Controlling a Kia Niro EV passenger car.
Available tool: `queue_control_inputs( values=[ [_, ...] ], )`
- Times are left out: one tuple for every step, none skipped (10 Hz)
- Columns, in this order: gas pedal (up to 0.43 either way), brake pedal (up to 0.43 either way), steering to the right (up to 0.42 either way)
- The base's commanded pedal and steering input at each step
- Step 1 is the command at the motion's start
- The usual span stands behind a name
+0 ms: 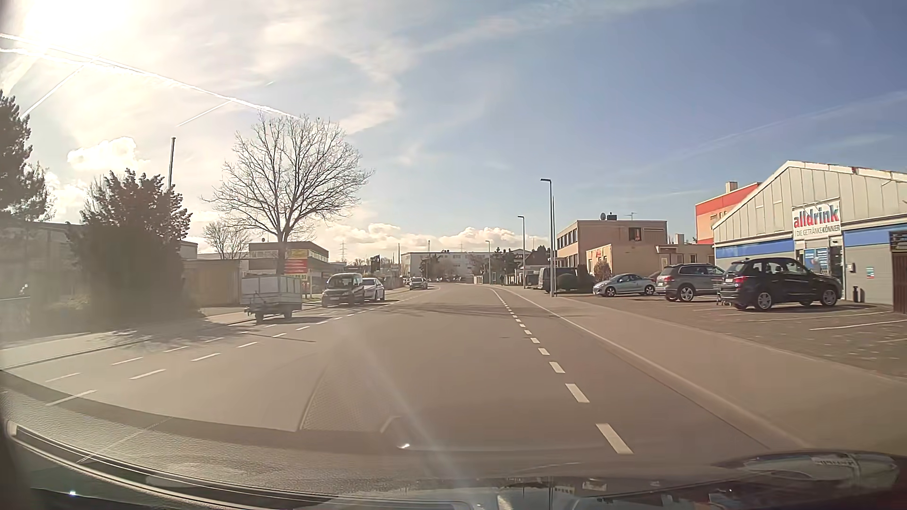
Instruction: Follow the waypoints while adhering to traffic rules and regulations
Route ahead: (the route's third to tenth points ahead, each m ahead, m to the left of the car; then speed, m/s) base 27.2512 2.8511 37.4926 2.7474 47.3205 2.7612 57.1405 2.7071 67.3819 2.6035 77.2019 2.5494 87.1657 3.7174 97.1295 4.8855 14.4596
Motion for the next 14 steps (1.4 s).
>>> queue_control_inputs(
  values=[
    [0.169,0.000,-0.003],
    [0.169,0.000,-0.003],
    [0.169,0.000,-0.003],
    [0.169,0.000,-0.003],
    [0.169,0.000,-0.003],
    [0.169,0.000,-0.003],
    [0.169,0.000,-0.003],
    [0.169,0.000,-0.003],
    [0.169,0.000,-0.003],
    [0.169,0.000,-0.003],
    [0.169,0.000,-0.003],
    [0.169,0.000,-0.003],
    [0.169,0.000,-0.003],
    [0.169,0.000,-0.003]
  ],
)
